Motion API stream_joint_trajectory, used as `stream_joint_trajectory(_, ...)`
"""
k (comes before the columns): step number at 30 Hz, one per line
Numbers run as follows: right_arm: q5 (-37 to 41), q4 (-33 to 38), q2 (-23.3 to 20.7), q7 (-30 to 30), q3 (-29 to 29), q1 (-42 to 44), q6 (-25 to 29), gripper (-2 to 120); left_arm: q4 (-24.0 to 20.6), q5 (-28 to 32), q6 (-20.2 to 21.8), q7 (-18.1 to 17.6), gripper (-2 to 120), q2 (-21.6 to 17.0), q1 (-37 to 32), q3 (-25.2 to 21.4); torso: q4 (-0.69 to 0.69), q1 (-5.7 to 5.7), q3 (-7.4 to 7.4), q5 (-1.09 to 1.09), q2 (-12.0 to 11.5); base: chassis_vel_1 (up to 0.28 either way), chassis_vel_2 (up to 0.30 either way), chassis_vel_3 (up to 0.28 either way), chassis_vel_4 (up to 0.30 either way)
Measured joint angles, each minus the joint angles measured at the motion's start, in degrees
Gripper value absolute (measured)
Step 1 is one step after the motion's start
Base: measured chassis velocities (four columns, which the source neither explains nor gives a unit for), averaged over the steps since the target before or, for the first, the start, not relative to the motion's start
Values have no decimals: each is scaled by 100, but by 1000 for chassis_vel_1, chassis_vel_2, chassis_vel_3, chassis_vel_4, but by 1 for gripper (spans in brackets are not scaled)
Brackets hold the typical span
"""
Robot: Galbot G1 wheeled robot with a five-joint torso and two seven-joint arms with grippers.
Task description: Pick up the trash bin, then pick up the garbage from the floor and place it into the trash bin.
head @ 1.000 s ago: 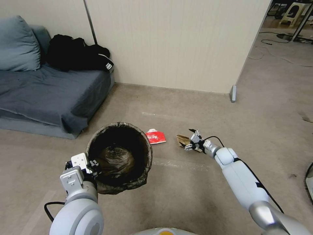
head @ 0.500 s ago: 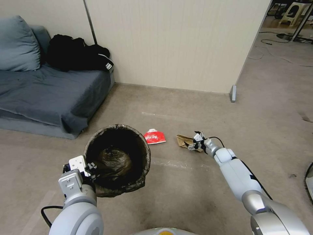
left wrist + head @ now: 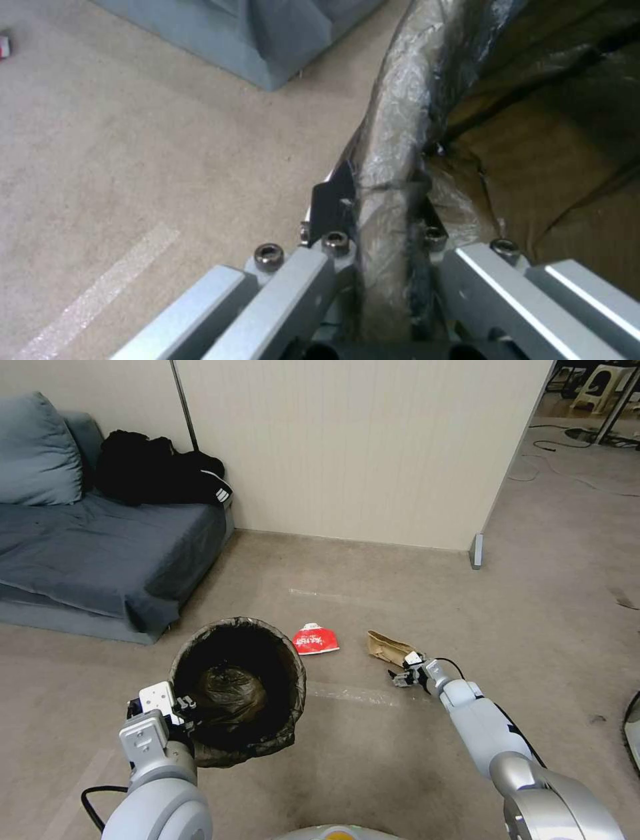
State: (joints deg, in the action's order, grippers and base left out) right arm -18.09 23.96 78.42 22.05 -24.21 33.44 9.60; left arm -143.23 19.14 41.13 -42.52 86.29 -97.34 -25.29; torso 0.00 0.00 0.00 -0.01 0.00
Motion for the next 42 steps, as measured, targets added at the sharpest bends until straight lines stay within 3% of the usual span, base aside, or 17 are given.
stream_joint_trajectory(4,22,-10,9,-16,-12,18,-3,69,0,-5,-1,0,0,3,2,9,0,0,0,0,0,0,0,0,0)
stream_joint_trajectory(7,31,-9,33,-49,-9,42,3,54,0,-7,-3,0,0,4,1,15,-1,0,0,-1,0,0,0,0,0)
stream_joint_trajectory(12,43,-14,43,-111,-2,34,2,41,0,-8,-6,1,0,0,0,15,-1,0,0,-2,0,0,0,0,0)
stream_joint_trajectory(20,73,-16,64,-175,34,12,14,9,-4,4,-13,0,0,-2,24,15,1,0,0,1,0,0,0,0,0)
stream_joint_trajectory(25,114,-10,64,-230,51,15,20,1,-4,9,-15,0,0,-1,50,28,1,0,0,1,0,0,0,0,0)
stream_joint_trajectory(33,162,10,44,-316,50,15,82,1,60,15,-18,0,0,1,94,43,1,0,1,3,0,0,0,0,0)
stream_joint_trajectory(42,522,455,71,-615,-120,158,503,0,181,31,-26,-1,0,-16,191,64,1,0,0,0,0,0,0,0,0)
